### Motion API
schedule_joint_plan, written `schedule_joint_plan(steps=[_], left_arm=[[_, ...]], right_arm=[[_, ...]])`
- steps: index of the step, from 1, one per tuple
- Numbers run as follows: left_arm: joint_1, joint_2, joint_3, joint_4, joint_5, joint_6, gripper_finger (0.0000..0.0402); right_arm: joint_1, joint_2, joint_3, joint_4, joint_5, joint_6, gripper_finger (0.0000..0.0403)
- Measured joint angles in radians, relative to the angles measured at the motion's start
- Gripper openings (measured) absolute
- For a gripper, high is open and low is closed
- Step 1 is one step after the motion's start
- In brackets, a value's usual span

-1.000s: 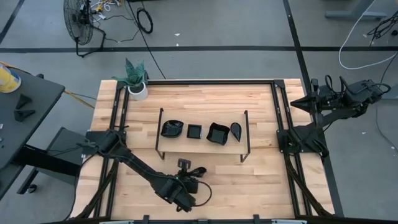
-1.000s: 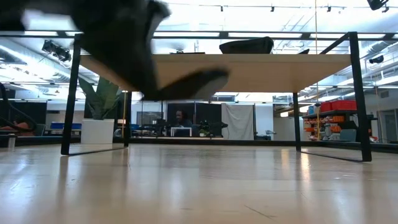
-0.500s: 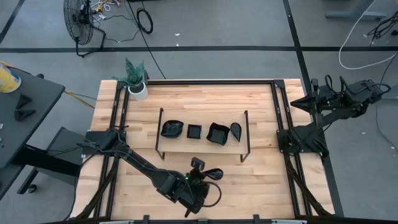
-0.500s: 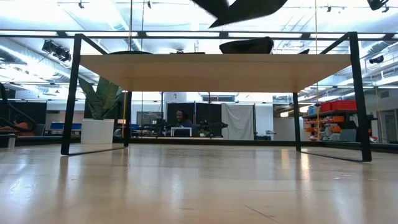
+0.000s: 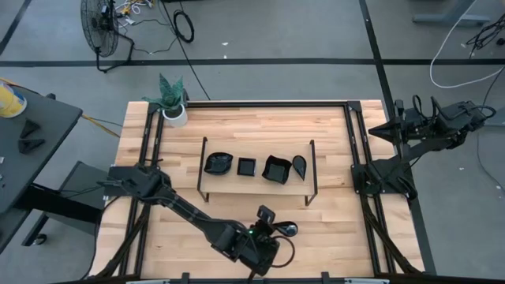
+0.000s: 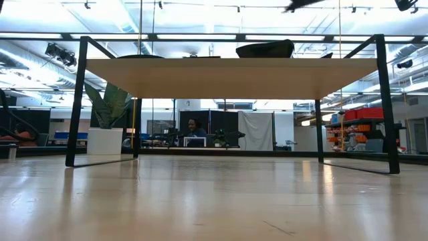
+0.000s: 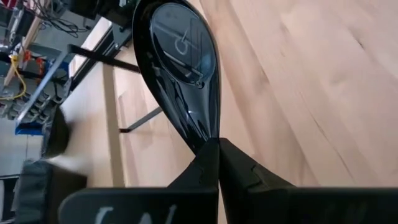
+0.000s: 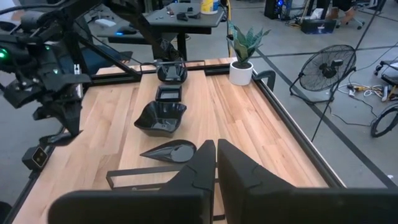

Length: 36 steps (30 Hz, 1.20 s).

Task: Pick & Place Mini shaped plates
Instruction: Stack the drop shaped plate on top of the drop shaped plate on the shelf

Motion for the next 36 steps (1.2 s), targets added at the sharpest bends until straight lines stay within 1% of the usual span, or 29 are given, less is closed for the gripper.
schedule_joint_plan(steps=[5,10,15,21,28,34,36], left_arm=[[0.031,0.059,0.065,0.006,0.015,-0.001,0.0001],[0.059,0.107,0.089,0.017,0.07,-0.017,0.0001],[0.064,0.14,0.104,0.02,0.133,-0.051,0.0001],[0.06,0.159,0.104,0.015,0.235,-0.181,0.0001],[0.055,0.162,0.104,0.016,0.345,-0.387,0.0001],[0.06,0.162,0.104,0.015,0.378,-0.518,0.0001],[0.063,0.162,0.104,0.016,0.378,-0.523,0.0001]], right_arm=[[0.0,0.0,0.0,0.0,0.0,0.0,0.0023],[0.0,0.0,0.0,0.0,0.0,0.0,0.0023],[0.0,0.0,0.0,0.0,0.0,0.0,0.0023],[0.0,0.0,0.0,0.0,0.0,0.0,0.0023],[0.0,0.0,0.0,0.0,0.0,0.0,0.0023],[0.0,0.0,0.0,0.0,0.0,0.0,0.0023],[0.0,0.0,0.0,0.0,0.0,0.0,0.0023]])
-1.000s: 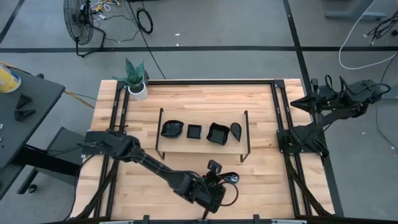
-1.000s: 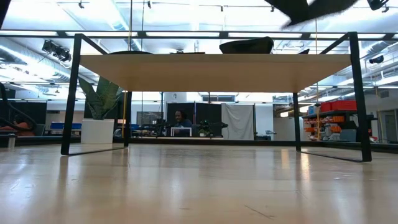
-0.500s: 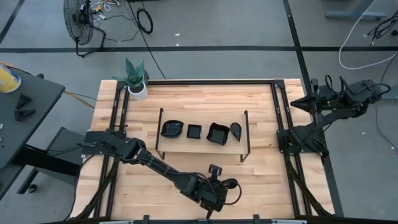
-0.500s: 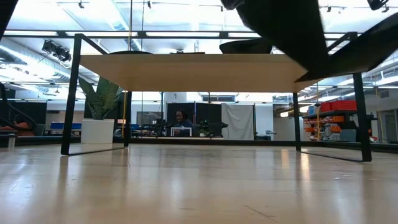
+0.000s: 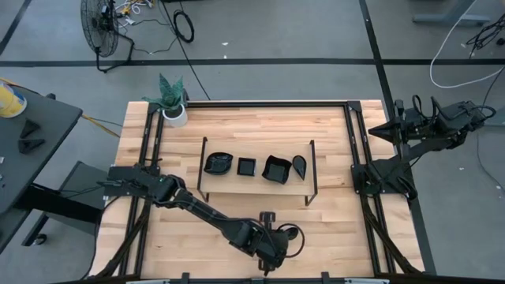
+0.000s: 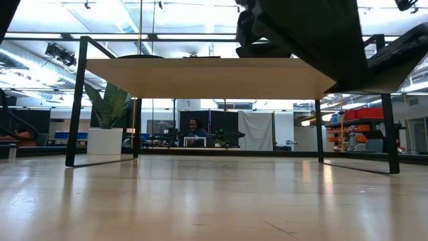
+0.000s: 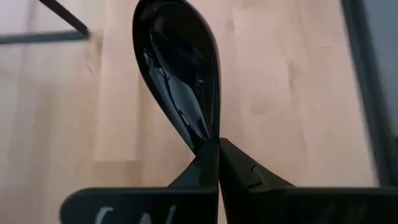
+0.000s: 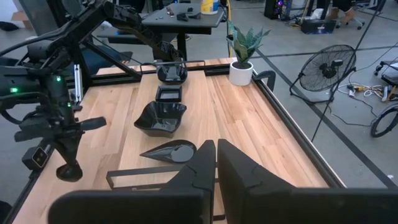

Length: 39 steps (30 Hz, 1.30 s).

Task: Pick & Place Mini shaped plates
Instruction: Stack the drop shaped plate on top of the drop shaped plate on the shelf

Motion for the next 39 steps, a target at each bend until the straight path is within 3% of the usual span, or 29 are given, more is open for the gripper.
schedule_joint_plan(steps=[7,16,24,39], left_arm=[[0.011,0.014,0.001,0.012,-0.069,0.266,0.0001],[0.041,0.075,-0.001,-0.003,-0.091,0.366,0.0001],[0.052,0.115,0.003,0.031,-0.182,0.545,0.0001],[0.045,0.164,0.005,0.139,-0.257,0.887,0.0001]], right_arm=[[0.0,0.0,0.0,0.0,0.0,0.0,0.0023],[0.0,0.0,0.0,0.0,0.0,0.0,0.0023],[0.0,0.0,0.0,0.0,0.0,0.0,0.0023],[0.0,0.0,0.0,0.0,0.0,0.0,0.0023]])
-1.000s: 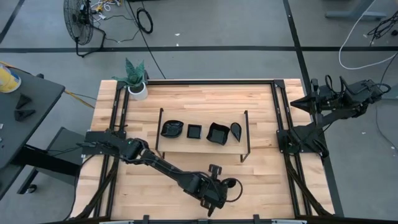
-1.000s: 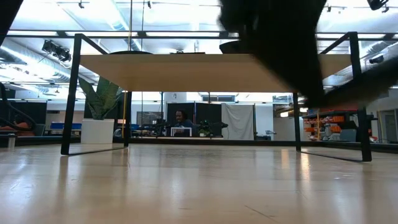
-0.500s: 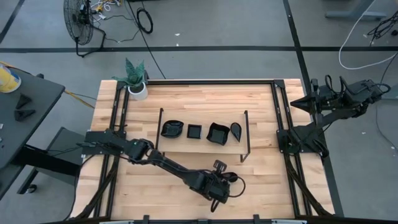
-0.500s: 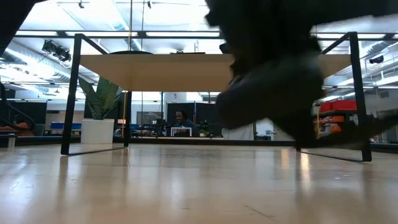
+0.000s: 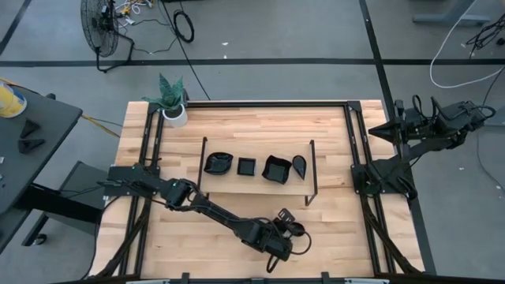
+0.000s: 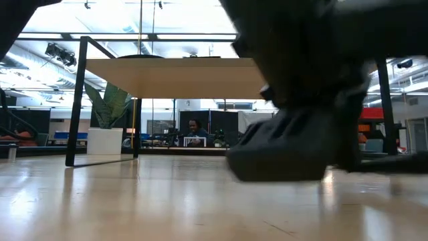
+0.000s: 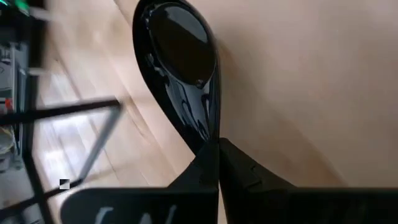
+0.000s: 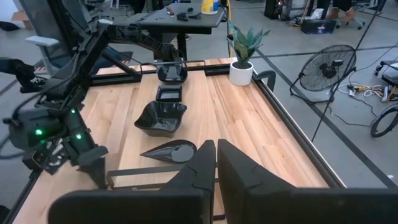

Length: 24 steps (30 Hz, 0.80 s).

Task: Pick & Place Mini shaped plates
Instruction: Stack the drop shaped plate on top of the drop shaped plate on the shelf

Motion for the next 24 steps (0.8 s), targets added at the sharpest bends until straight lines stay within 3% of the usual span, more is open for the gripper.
schedule_joint_plan(steps=[9,16,24], left_arm=[[0.0,0.013,-0.002,-0.001,-0.011,0.134,0.0003],[-0.002,0.013,-0.002,0.04,-0.061,0.159,0.0029],[-0.003,0.013,-0.002,0.04,-0.051,0.149,0.0065]], right_arm=[[0.0,0.0,0.0,0.0,0.0,0.0,0.0023],[0.0,0.0,0.0,0.0,0.0,0.0,0.0023],[0.0,0.0,0.0,0.0,0.0,0.0,0.0023]])
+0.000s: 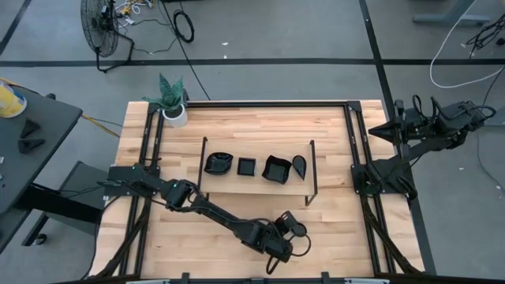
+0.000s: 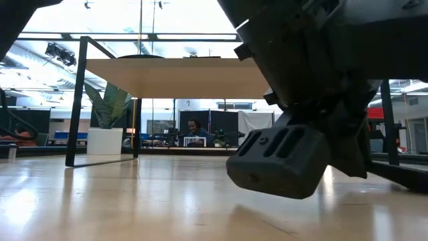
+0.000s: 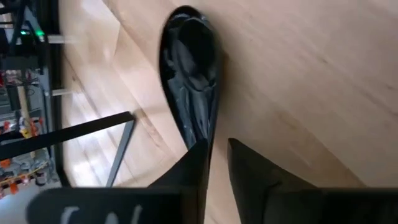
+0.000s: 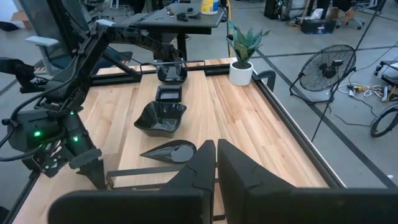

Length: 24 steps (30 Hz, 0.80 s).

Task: Pick & Place Mini shaped plates
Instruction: Stack the drop shaped plate on top of the drop shaped plate on the shelf

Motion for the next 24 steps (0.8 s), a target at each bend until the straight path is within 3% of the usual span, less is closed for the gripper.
schedule_joint_plan(steps=[7,12,18,24], left_arm=[[-0.019,-0.004,0.0,-0.01,-0.046,-0.024,0.0114],[-0.033,-0.015,0.0,-0.052,0.026,-0.068,0.0138],[-0.038,-0.033,0.0,-0.274,0.018,-0.219,0.0147],[-0.06,-0.077,0.0,-0.432,0.082,-0.364,0.0139]], right_arm=[[0.0,0.0,0.0,0.0,0.0,0.0,0.0023],[0.0,0.0,0.0,0.0,0.0,0.0,0.0023],[0.0,0.0,0.0,0.0,0.0,0.0,0.0023],[0.0,0.0,0.0,0.0,0.0,0.0,0.0023]])
